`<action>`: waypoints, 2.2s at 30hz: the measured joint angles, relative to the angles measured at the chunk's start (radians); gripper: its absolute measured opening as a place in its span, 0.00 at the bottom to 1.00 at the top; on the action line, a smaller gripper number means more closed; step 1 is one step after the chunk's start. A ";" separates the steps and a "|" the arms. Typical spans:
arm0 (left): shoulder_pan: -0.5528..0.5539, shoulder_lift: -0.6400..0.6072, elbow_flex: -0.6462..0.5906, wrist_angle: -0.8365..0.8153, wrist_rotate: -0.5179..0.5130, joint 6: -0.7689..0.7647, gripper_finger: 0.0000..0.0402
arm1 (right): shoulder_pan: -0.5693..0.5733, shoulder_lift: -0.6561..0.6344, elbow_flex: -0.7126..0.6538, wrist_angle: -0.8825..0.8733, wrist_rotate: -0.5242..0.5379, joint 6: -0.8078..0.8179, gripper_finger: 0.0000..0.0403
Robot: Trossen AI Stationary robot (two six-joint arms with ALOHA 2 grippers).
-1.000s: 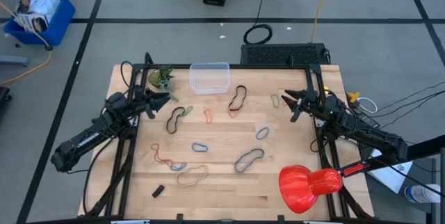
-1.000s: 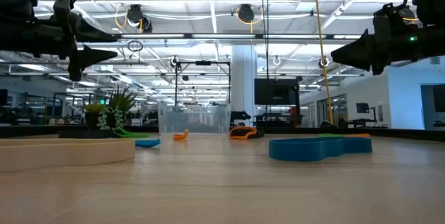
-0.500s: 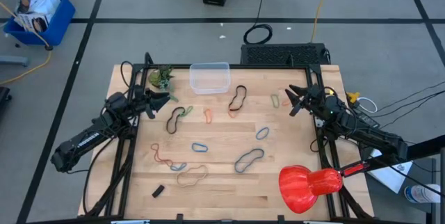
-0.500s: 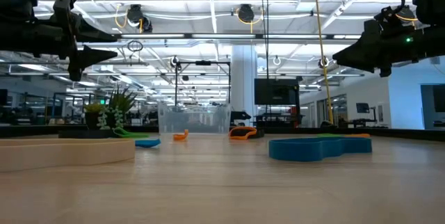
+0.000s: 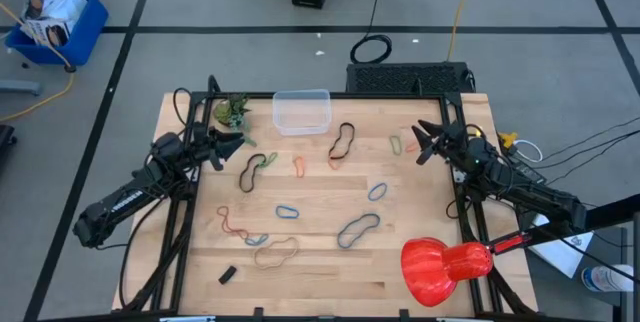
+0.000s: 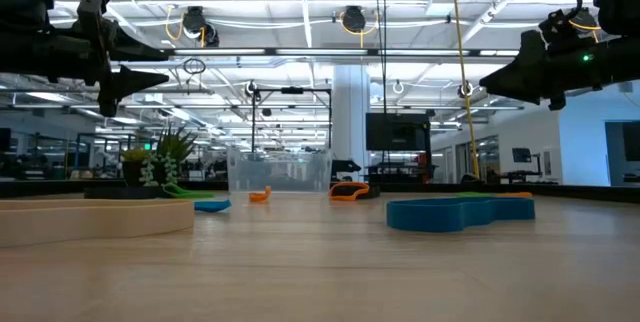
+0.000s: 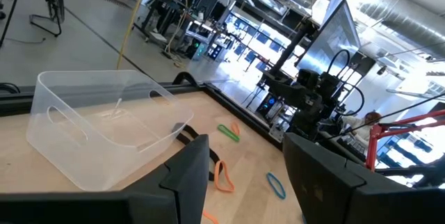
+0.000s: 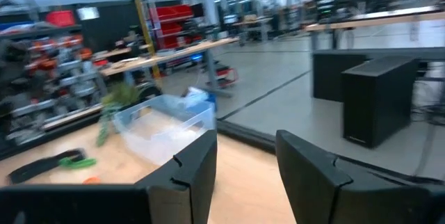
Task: Pick and place rubber bands into bin
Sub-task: Put the left black rubber band into the transparent bin
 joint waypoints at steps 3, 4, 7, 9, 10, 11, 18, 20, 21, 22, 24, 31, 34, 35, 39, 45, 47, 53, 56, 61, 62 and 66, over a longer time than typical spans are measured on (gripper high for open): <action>0.000 0.000 0.000 0.000 0.000 0.000 0.48 | 0.000 0.000 0.000 0.002 0.048 0.001 0.35; 0.000 0.000 0.000 0.000 0.000 0.000 0.48 | 0.000 0.000 0.000 0.002 0.062 0.001 0.35; 0.000 0.000 0.000 0.002 0.005 -0.021 0.48 | 0.000 0.000 0.000 0.001 0.066 0.001 0.35; 0.000 0.000 0.000 0.004 0.007 -0.061 0.48 | 0.000 0.000 0.000 0.001 0.066 0.001 0.35; 0.000 0.000 0.001 -0.002 0.007 -0.069 0.48 | 0.000 0.000 0.000 0.000 0.067 0.001 0.35; 0.000 0.003 0.009 -0.021 0.008 -0.069 0.48 | 0.000 0.000 0.000 0.000 0.067 0.001 0.35; 0.000 0.183 0.207 -0.337 -0.023 0.085 0.48 | 0.000 0.000 0.000 0.004 0.069 0.001 0.35; 0.000 0.277 0.285 -0.458 -0.072 0.140 0.48 | 0.000 0.000 0.000 0.008 0.070 0.001 0.35; 0.000 0.327 0.325 -0.524 -0.107 0.159 0.48 | 0.000 0.000 0.000 0.008 0.070 0.001 0.35; 0.000 0.382 0.363 -0.589 -0.142 0.171 0.48 | 0.000 0.000 0.000 0.008 0.070 0.001 0.35; 0.000 0.501 0.428 -0.690 -0.208 0.178 0.47 | 0.000 0.000 0.000 0.009 0.070 0.001 0.35; -0.021 0.883 0.524 -0.775 -0.161 0.153 0.47 | 0.000 0.000 0.000 0.010 0.070 0.001 0.35; -0.058 1.008 0.556 -0.765 -0.147 0.153 0.47 | 0.000 0.000 0.000 0.010 0.070 0.001 0.35; -0.070 1.040 0.566 -0.773 -0.164 0.147 0.47 | 0.000 0.000 0.000 0.010 0.070 0.001 0.35; -0.127 1.133 0.611 -0.768 -0.261 0.136 0.47 | 0.000 0.000 0.000 0.010 0.069 0.001 0.35; -0.172 1.211 0.634 -0.740 -0.301 0.084 0.47 | 0.000 0.000 0.000 0.010 0.069 0.000 0.35; -0.177 1.230 0.633 -0.743 -0.312 0.073 0.47 | 0.000 0.000 0.000 0.008 0.069 0.000 0.35; -0.180 1.269 0.633 -0.739 -0.308 0.048 0.48 | 0.000 0.002 0.000 0.007 0.068 -0.002 0.35; -0.180 1.281 0.633 -0.739 -0.308 0.048 0.48 | 0.000 0.003 0.000 0.006 0.068 -0.001 0.35; -0.180 1.297 0.633 -0.728 -0.308 0.051 0.48 | 0.000 0.010 0.000 0.005 0.068 0.000 0.35; -0.180 1.298 0.633 -0.729 -0.308 0.051 0.48 | 0.000 0.013 0.000 0.005 0.068 0.000 0.35; -0.180 1.312 0.632 -0.728 -0.328 0.051 0.48 | 0.000 0.024 0.000 0.004 0.067 0.000 0.35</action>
